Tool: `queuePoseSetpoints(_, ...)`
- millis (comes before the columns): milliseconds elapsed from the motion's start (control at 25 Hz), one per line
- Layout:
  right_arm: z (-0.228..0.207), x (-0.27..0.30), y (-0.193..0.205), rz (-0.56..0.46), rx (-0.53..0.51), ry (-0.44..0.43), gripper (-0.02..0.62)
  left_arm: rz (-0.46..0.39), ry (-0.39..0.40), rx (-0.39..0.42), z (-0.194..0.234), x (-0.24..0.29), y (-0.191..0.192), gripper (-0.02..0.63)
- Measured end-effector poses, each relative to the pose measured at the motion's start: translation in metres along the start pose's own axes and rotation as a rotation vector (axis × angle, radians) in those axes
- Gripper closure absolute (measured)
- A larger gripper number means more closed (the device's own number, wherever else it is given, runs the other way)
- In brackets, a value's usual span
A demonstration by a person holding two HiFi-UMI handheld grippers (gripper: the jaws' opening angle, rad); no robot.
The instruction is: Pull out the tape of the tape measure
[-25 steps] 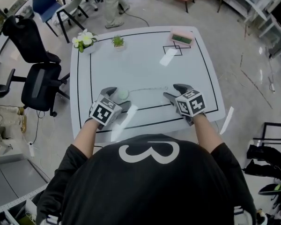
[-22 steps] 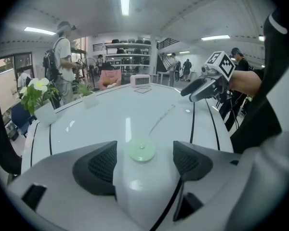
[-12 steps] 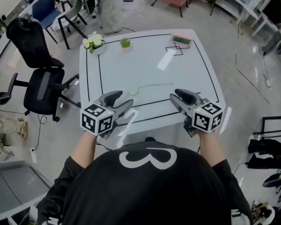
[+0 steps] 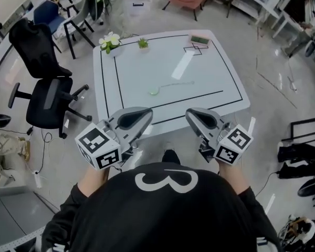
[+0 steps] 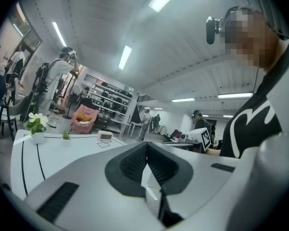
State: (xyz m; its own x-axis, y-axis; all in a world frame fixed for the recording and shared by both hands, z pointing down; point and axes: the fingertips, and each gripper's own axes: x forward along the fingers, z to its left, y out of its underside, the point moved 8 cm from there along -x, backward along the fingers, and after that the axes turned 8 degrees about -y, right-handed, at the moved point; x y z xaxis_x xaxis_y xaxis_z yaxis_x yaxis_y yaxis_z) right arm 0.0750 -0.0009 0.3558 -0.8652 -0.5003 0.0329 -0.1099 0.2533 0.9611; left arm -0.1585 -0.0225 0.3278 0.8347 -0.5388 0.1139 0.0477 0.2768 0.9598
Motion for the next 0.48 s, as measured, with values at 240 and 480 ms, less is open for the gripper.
queuePoseSetpoints(240,0.049,-0.01,-0.007,-0.089,0.005,-0.039,0.585,-0.044,0.072,-0.014,-0.028,-0.027,-0.006,0.603)
queuePoseSetpoints(480,0.073,-0.013,-0.008,-0.125,-0.013,-0.041,0.586,-0.037,0.067,0.019,-0.039,-0.045,0.001,0.603)
